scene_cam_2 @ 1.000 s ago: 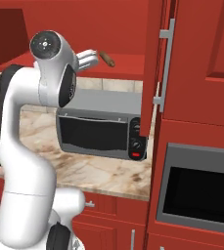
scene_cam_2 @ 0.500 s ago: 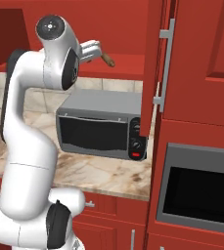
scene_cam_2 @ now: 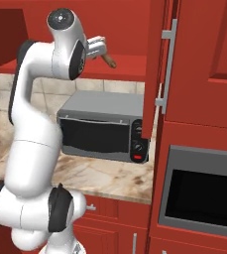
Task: Open the cabinet, retrieve the rolling pin, and place it next to the meat on the cutting board to prepare for tenderizing.
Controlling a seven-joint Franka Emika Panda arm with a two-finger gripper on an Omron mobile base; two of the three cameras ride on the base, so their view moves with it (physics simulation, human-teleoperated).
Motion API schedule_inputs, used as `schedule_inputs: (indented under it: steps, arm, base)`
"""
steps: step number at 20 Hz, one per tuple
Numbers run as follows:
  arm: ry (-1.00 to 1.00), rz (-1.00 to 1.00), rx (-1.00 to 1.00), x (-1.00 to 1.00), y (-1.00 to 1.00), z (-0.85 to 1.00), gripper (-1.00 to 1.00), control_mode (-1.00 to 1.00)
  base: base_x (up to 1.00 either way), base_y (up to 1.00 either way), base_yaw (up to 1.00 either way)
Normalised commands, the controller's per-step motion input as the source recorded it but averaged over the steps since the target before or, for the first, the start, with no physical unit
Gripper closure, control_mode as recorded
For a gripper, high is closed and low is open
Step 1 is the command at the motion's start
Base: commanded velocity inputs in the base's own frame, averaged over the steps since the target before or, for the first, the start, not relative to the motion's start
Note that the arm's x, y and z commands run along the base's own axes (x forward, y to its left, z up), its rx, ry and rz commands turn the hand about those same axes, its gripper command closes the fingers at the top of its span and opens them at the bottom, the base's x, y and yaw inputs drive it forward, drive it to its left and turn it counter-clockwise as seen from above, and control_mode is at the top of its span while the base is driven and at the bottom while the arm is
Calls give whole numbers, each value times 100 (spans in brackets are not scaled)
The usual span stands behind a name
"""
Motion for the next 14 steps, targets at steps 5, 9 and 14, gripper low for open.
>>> schedule_inputs:
  steps: [5, 9, 14]
  arm:
    - [7, 0, 1, 43, -11, 0, -100, -100]
    - [1, 0, 3, 41, -24, 0, -100, -100]
    - [0, 0, 4, 34, -26, 0, -100, -100]
  base:
    - [0, 0, 0]
    - [0, 0, 0]
    - [0, 0, 0]
